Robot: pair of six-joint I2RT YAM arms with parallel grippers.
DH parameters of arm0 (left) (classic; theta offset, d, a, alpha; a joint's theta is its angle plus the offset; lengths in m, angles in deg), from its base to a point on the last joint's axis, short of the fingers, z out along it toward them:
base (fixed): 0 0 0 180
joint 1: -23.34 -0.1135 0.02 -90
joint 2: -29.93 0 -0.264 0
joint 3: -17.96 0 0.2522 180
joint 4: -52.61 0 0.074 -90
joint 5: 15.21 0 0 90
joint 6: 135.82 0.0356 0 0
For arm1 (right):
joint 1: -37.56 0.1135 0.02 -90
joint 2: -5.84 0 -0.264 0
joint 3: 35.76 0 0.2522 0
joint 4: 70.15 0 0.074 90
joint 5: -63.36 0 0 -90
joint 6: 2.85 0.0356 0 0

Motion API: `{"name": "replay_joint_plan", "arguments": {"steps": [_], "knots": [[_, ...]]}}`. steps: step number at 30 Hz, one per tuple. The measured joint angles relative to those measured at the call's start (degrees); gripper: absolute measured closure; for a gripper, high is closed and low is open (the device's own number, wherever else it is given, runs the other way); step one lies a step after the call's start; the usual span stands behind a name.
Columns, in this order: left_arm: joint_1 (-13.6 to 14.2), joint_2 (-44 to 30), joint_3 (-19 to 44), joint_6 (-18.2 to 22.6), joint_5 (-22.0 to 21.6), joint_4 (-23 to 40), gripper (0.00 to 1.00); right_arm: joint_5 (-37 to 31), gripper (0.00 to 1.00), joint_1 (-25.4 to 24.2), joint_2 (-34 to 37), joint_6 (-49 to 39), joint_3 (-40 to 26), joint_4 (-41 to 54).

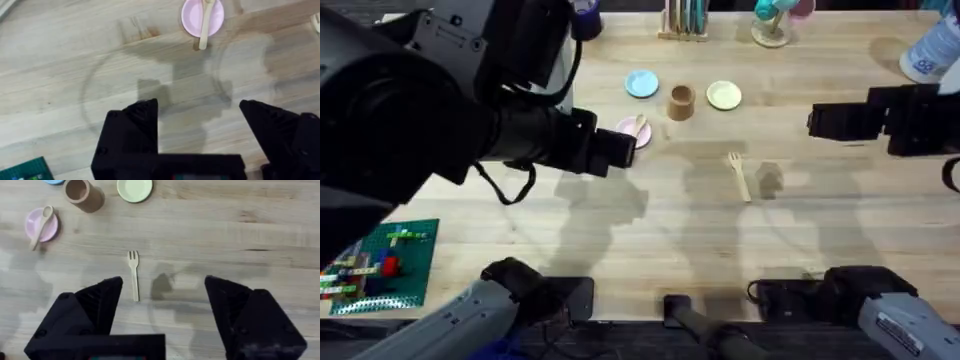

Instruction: Pick up a utensil and set it on the pink plate, then put the other utensil in the container.

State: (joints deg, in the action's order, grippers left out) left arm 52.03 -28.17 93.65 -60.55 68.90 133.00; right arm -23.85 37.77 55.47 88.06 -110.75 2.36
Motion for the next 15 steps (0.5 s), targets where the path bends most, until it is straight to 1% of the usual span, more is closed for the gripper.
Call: {"name": "replay_joint_plan", "arguments": {"steps": [7, 15], "knots": [[0.0, 0.0, 0.0, 3.01, -0.39, -0.08, 0.006, 0.0, 0.003, 0.0, 0.0, 0.0, 0.0, 0.0], [0.0, 0.0, 0.0, 4.03, -0.42, -2.22, 0.006, 0.02, 0.003, 0.0, 0.14, 0.0, 0.0, 0.0]]}}
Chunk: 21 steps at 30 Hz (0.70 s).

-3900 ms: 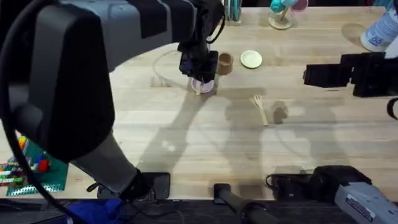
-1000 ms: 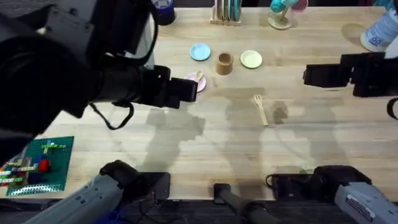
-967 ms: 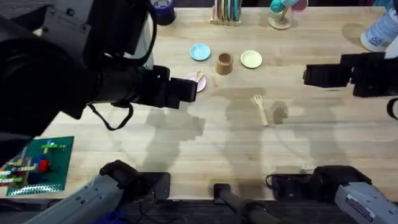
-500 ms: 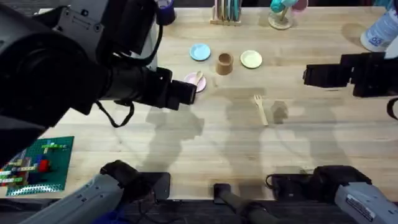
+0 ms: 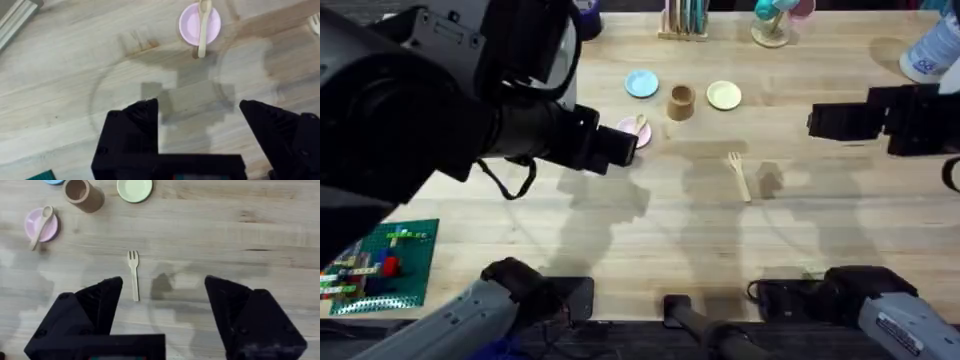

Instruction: Pick up a utensil and set it on the pink plate, then put the other utensil in the container.

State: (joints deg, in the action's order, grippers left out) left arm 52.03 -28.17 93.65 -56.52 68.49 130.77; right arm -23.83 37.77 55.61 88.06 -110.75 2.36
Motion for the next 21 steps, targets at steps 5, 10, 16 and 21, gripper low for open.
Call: {"name": "replay_joint_plan", "arguments": {"steps": [5, 10, 16, 21], "knots": [[0.0, 0.0, 0.0, 0.48, 0.07, -1.25, 0.006, -0.02, 0.004, 0.0, 0.6, 0.0, -0.02, 0.02], [0.0, 0.0, 0.0, 1.36, 0.88, -1.39, 0.006, -0.02, 0.004, 0.0, 0.6, 0.0, -0.02, 0.0], [0.0, 0.08, -0.01, 4.15, 2.81, -2.26, 0.006, -0.01, 0.004, 0.0, 0.6, 0.0, -0.02, 0.01], [0.0, 1.41, -0.4, 5.67, 3.88, -2.58, 0.006, -0.02, 0.005, 0.0, 0.6, 0.0, -0.02, 0.11]]}}
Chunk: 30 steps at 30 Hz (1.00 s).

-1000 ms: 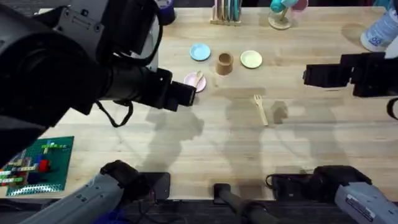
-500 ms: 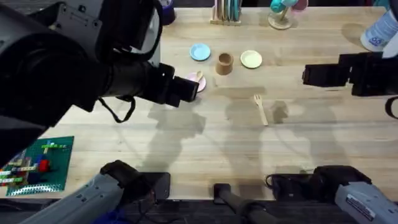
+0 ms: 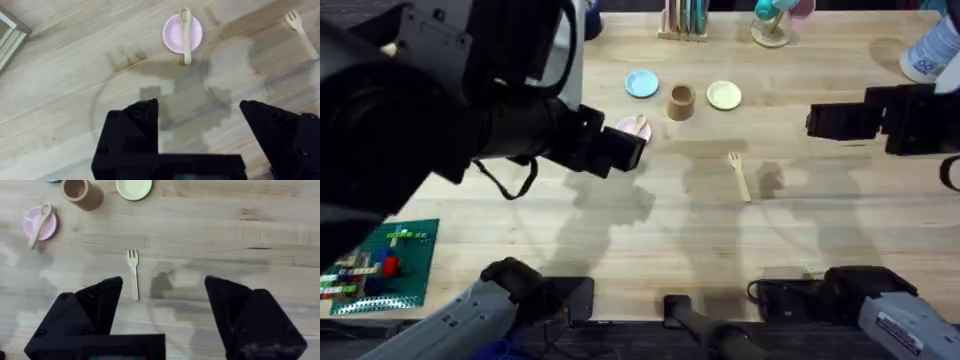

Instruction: Pick up a utensil and set it on the pink plate, then put the other utensil in the container.

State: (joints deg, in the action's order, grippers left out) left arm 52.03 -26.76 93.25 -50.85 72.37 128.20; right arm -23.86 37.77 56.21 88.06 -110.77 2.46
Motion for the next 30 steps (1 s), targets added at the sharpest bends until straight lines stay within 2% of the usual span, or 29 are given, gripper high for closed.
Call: {"name": "replay_joint_plan", "arguments": {"steps": [9, 17, 21, 30], "knots": [[0.0, 8.16, -7.95, 0.76, 3.18, -4.32, 0.006, 0.01, 0.003, 0.0, 0.0, 0.0, 0.0, 0.09], [0.0, 16.45, -10.6, 1.69, 3.24, -5.49, 0.006, 0.0, 0.003, 0.0, 0.0, 1.15, 0.0, 0.09], [0.0, 17.82, -11.29, 1.86, 3.19, -6.68, 0.006, 0.03, 0.003, 0.0, 0.37, 3.63, 0.0, 0.46], [0.0, 17.63, -11.6, 1.98, 3.05, -7.22, 0.006, 2.86, 0.003, 0.76, 9.42, 7.7, -0.02, 2.76]]}}
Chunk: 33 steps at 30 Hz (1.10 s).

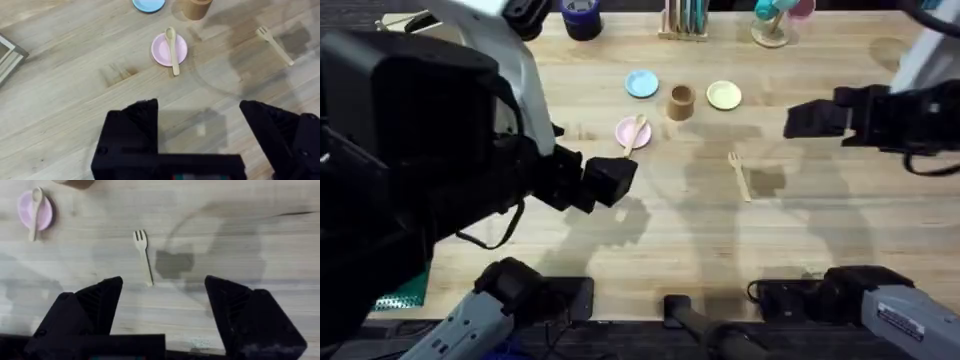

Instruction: Pick up a utensil and set it on the pink plate, then put the other utensil in the container.

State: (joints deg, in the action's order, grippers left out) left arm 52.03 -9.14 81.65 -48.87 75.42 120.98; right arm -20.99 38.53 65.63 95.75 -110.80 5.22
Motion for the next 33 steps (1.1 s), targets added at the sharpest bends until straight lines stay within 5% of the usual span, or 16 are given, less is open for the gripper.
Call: {"name": "replay_joint_plan", "arguments": {"steps": [17, 33], "knots": [[0.0, 0.0, -0.02, 0.06, 0.0, 0.02, 0.006, -0.4, 0.004, 10.8, 10.99, 1.92, 3.24, -5.53], [0.0, 0.0, -0.02, 0.06, 0.0, 0.02, 0.006, -0.55, 0.004, 11.4, 19.44, 1.94, 11.87, -17.18]]}}
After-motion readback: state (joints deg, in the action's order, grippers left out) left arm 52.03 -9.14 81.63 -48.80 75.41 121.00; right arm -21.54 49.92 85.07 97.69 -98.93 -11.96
